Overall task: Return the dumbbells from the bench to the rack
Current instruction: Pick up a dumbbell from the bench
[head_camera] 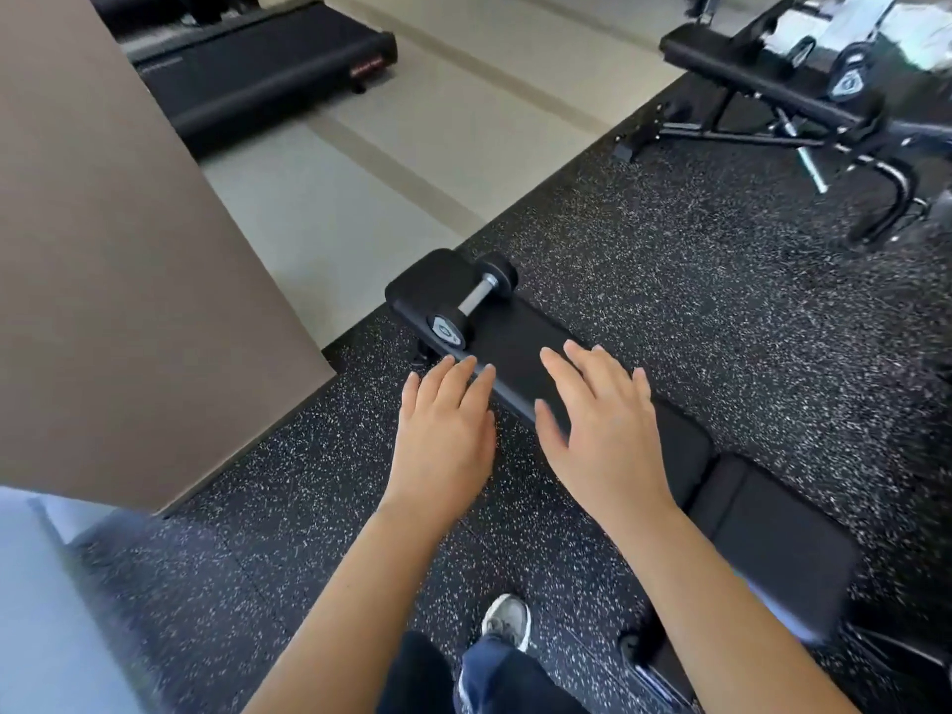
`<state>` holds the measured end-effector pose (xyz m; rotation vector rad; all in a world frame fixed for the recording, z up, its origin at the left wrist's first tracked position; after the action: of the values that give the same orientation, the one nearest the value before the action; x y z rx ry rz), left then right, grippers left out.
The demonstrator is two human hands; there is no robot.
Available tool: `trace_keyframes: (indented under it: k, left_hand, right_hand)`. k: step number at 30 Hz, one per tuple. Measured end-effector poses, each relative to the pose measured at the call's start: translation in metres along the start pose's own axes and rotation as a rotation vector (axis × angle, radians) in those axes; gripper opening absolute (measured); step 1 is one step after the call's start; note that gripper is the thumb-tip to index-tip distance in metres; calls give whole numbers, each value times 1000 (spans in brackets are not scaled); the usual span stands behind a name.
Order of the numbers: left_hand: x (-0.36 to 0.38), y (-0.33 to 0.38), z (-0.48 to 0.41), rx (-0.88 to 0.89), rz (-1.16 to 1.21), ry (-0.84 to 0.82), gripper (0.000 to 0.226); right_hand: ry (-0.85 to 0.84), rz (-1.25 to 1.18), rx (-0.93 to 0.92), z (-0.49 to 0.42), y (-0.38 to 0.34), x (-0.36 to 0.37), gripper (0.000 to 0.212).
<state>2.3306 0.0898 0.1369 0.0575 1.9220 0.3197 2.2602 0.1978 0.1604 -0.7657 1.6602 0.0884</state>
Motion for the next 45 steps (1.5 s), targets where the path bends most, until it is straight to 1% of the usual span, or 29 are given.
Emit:
trace_keyframes:
  k: [5, 8, 11, 13, 18, 22, 25, 28, 30, 33, 36, 41, 43, 45]
  left_hand:
    - [20, -37, -36, 1, -3, 32, 37]
    - [37, -70, -61, -26, 3, 14, 34]
    - [57, -106, -89, -25, 23, -27, 41]
    - [70, -133, -108, -22, 40, -58, 42]
    - [96, -207, -147, -78, 49, -65, 35]
    - [127, -244, -168, -126, 44, -81, 35]
    - [159, -261, -178, -153, 65, -126, 31]
    - [192, -275, -184, -209, 106, -196, 40]
    - [214, -284, -186, -251, 93, -216, 36]
    - [235, -295, -187, -309, 91, -238, 35]
    - [271, -307, -188, -381, 86, -250, 36]
    - [323, -309, -190, -425, 106, -263, 36]
    - [341, -309, -190, -448, 105, -276, 39]
    - [358, -310, -190, -476, 99, -282, 37]
  right_hand:
    - [-87, 16, -34, -56, -2, 36, 43]
    - [-114, 18, -56, -94, -9, 62, 43]
    - [-121, 31, -85, -133, -20, 91, 42]
    - [-131, 42, -91, -160, -29, 111, 42]
    - [-173, 61, -155, -222, -55, 168, 40]
    - [-211, 93, -222, -262, -59, 213, 39]
    - [-265, 70, -283, -287, -51, 250, 39]
    - [-357, 61, -352, -305, -37, 296, 39]
    - [-406, 61, -390, -316, -28, 327, 40]
    - [-436, 55, -440, -324, -16, 357, 38]
    - [-484, 63, -510, -329, 7, 404, 33]
    - [-592, 75, -558, -334, 38, 464, 36]
    - [-626, 80, -580, -338, 51, 484, 37]
    - [-659, 85, -594, -341, 62, 502, 40]
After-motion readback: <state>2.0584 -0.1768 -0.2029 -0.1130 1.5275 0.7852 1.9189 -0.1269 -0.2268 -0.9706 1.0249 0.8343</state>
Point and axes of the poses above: each hand's wrist, its own z-axis away from the middle knuckle, its own x-axis out of the palm, y = z × x, the point moved 7 cm from there along -z, towards the middle knuckle, and after that the axes turned 13 degrees about x, right-handed, at the moved point
